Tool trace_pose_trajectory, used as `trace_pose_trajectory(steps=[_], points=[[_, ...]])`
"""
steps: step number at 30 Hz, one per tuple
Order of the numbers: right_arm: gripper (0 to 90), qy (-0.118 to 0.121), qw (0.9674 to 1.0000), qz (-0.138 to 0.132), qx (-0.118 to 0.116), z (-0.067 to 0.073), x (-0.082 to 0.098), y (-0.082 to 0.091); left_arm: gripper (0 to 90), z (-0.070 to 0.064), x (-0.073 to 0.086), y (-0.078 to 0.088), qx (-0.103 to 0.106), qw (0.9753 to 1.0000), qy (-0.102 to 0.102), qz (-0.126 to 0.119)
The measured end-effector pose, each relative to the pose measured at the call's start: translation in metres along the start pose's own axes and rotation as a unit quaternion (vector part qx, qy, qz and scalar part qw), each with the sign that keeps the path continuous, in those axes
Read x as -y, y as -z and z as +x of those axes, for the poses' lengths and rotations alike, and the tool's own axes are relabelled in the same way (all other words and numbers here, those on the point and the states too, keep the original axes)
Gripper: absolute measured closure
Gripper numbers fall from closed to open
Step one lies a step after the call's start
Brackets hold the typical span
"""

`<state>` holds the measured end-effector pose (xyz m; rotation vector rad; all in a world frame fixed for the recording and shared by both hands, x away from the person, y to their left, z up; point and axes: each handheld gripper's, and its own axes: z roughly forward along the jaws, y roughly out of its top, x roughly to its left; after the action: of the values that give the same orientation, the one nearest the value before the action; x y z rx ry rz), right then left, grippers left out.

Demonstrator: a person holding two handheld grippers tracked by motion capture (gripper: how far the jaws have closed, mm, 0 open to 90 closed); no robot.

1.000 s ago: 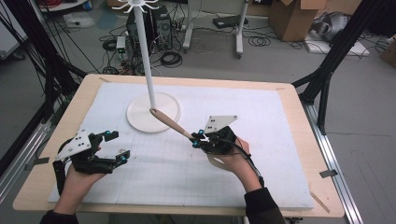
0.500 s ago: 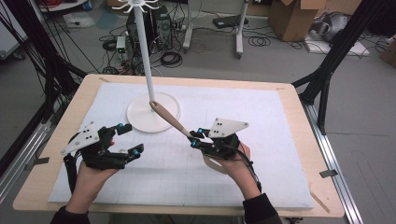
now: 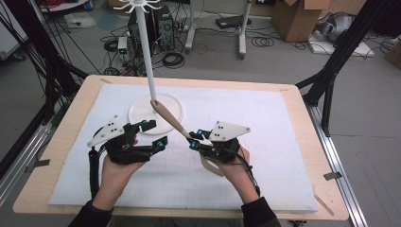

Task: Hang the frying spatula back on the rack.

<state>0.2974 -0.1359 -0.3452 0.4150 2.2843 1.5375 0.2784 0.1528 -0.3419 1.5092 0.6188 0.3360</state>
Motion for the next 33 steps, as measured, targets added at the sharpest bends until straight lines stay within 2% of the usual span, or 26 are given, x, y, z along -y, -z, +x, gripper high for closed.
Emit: trace_pose_trajectory(steps=[1,3,4,7,9,11,15,20,21,30,33], points=[[78.0,-0.002,1.0000,-0.006,0.003,0.001,0.000,0.000,30.9,-0.001,0.000,-0.003,-0.001,1.0000,0.001,0.001],[78.0,-0.003,1.0000,-0.007,0.005,0.001,0.000,0.000,32.0,-0.002,0.001,-0.007,-0.011,0.9999,0.004,-0.001],[78.1,-0.003,0.9999,-0.011,0.006,0.002,-0.001,0.000,36.3,-0.002,0.001,-0.009,-0.011,0.9999,0.008,-0.003],[78.0,-0.003,0.9999,-0.014,0.007,0.004,-0.001,-0.002,40.8,-0.004,0.002,-0.016,-0.008,0.9996,0.024,-0.012],[78.0,-0.002,0.9999,-0.014,0.007,0.005,-0.002,-0.003,41.4,-0.005,0.002,-0.020,-0.009,0.9996,0.024,-0.013],[78.0,0.000,0.9998,-0.016,0.010,0.006,-0.002,-0.003,41.4,-0.005,0.003,-0.025,-0.007,0.9990,0.038,-0.020],[78.0,-0.002,0.9997,-0.022,0.011,0.006,-0.002,-0.003,43.5,-0.005,0.003,-0.029,-0.006,0.9981,0.050,-0.035],[78.0,-0.002,0.9997,-0.024,0.011,0.007,-0.003,-0.003,51.2,-0.004,0.003,-0.033,0.006,0.9978,0.057,-0.035],[78.0,-0.003,0.9996,-0.024,0.011,0.007,-0.003,-0.003,55.5,-0.005,0.004,-0.035,0.007,0.9978,0.057,-0.034],[78.0,-0.003,0.9994,-0.027,0.021,0.008,-0.003,-0.003,70.3,-0.009,0.003,-0.036,0.006,0.9980,0.050,-0.040],[78.0,-0.004,0.9993,-0.027,0.027,0.009,-0.002,-0.004,73.4,-0.008,0.004,-0.038,0.014,0.9972,0.060,-0.042]])
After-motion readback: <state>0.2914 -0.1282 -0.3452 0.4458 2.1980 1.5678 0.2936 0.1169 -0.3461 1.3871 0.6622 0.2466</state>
